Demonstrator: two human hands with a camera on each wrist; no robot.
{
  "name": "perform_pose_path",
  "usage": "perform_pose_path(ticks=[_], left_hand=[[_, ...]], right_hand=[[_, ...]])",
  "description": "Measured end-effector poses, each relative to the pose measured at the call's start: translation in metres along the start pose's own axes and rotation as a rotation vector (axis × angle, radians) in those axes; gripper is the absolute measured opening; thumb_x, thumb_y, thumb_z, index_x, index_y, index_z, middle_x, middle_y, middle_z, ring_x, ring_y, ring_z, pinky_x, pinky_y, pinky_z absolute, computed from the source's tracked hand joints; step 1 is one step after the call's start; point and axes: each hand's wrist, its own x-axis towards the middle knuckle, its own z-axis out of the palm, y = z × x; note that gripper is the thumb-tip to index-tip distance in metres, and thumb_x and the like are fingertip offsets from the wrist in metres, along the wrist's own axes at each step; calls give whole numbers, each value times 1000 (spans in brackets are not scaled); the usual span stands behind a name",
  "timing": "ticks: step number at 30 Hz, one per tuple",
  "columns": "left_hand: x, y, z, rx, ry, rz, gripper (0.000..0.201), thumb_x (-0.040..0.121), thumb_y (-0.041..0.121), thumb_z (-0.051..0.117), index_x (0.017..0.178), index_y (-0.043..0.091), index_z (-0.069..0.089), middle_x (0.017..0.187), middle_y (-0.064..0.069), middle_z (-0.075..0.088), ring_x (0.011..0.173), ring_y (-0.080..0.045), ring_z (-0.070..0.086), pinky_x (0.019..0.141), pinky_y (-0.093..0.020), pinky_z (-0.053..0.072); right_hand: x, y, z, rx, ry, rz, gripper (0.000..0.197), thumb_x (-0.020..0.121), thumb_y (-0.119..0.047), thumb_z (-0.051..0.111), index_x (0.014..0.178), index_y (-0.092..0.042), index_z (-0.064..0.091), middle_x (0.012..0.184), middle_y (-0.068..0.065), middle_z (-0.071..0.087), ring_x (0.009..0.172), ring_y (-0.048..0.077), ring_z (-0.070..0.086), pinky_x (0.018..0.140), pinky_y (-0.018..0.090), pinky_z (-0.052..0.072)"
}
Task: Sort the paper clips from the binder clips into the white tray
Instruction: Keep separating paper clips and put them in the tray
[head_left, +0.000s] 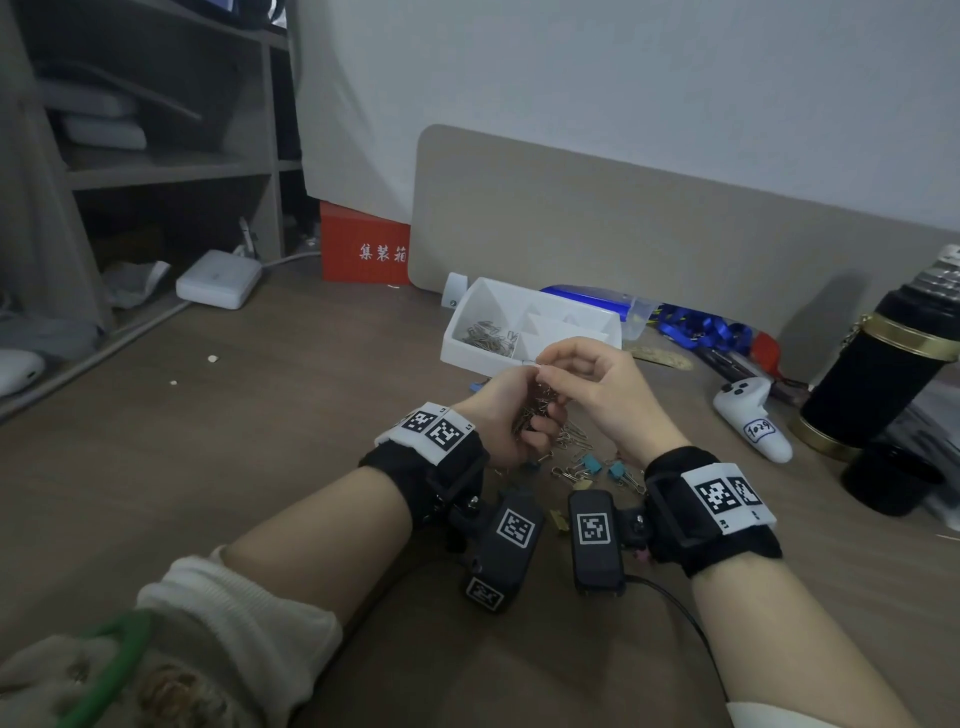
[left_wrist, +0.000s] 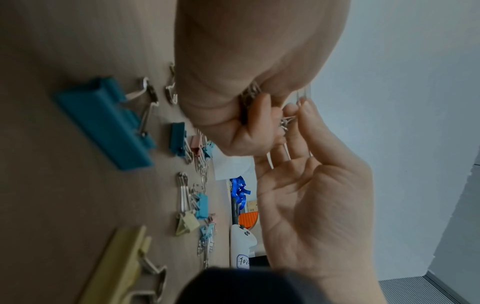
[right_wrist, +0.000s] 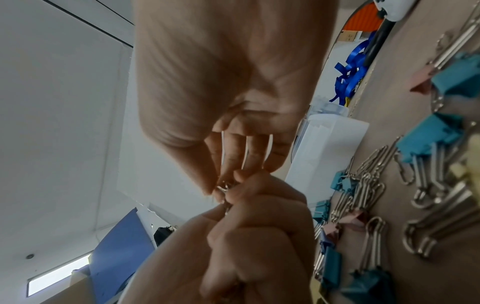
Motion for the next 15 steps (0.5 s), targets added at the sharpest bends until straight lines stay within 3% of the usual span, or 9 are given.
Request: perform_pose_path(ticks=[6,11,15], left_hand=[[2,1,-3,-20,-14,-14,32,95,27,38,66,16,44,55,5,38,33,-4,29,28,-13,16],[3,1,-4,-53,-14,-4,30,95,25,37,68,16,46,55,3,41,32,-4,31,28,-12,17],[5,2,-7,-72,-10,-4,30,95,25,37,67,16,47,55,4,42,33,-4,32,28,-12,16]], right_hand=[[0,1,0,-79,-16,-27,12,89,-3,62,89,-13,70,87,0,69,78,6,62,70,19,53],[-2,-1,2,-57,-41,10,14,90,-2,61,89,-12,70,86,7,67,63,9,58,62,17,51],[-2,-2,2,-16,-46,13,15,90,-1,59,90,-10,71,81,2,67,58,4,56,62,17,50]])
